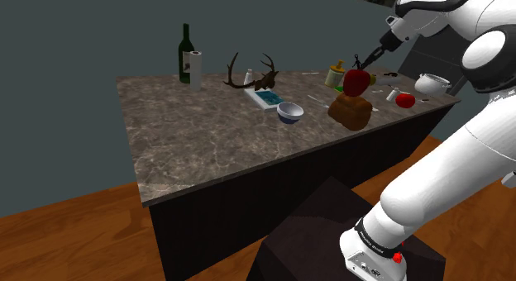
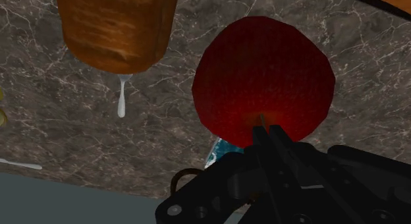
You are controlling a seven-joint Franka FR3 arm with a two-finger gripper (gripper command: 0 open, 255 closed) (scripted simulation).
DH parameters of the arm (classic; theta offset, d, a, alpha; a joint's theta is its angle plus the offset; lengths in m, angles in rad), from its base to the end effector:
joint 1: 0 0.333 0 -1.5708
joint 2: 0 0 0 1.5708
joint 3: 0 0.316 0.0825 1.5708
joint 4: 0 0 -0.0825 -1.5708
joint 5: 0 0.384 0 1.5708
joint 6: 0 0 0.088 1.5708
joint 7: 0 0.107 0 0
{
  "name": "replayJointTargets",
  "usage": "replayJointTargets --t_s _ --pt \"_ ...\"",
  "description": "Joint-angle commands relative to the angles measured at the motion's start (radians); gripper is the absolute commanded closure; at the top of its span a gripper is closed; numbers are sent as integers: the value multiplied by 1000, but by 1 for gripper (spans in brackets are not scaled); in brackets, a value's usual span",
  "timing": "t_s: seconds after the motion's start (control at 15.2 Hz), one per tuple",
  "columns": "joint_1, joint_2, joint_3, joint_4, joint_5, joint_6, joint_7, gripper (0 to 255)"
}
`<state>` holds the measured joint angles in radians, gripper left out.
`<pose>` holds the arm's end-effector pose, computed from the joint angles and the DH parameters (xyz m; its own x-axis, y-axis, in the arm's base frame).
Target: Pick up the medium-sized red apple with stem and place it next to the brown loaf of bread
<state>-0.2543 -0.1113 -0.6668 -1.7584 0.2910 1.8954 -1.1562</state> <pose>0.3381 -0.4398 0.6179 0.9009 0.1621 0.4025 0.1578 -0.9865 0.0442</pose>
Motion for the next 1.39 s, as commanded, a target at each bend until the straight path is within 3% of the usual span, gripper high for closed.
replayJointTargets --t_s 0.0,1.32 --pt "-2 -6 -3 -26 0 20 -13 255" --pt "1 13 -10 -272 55 265 -112 255"
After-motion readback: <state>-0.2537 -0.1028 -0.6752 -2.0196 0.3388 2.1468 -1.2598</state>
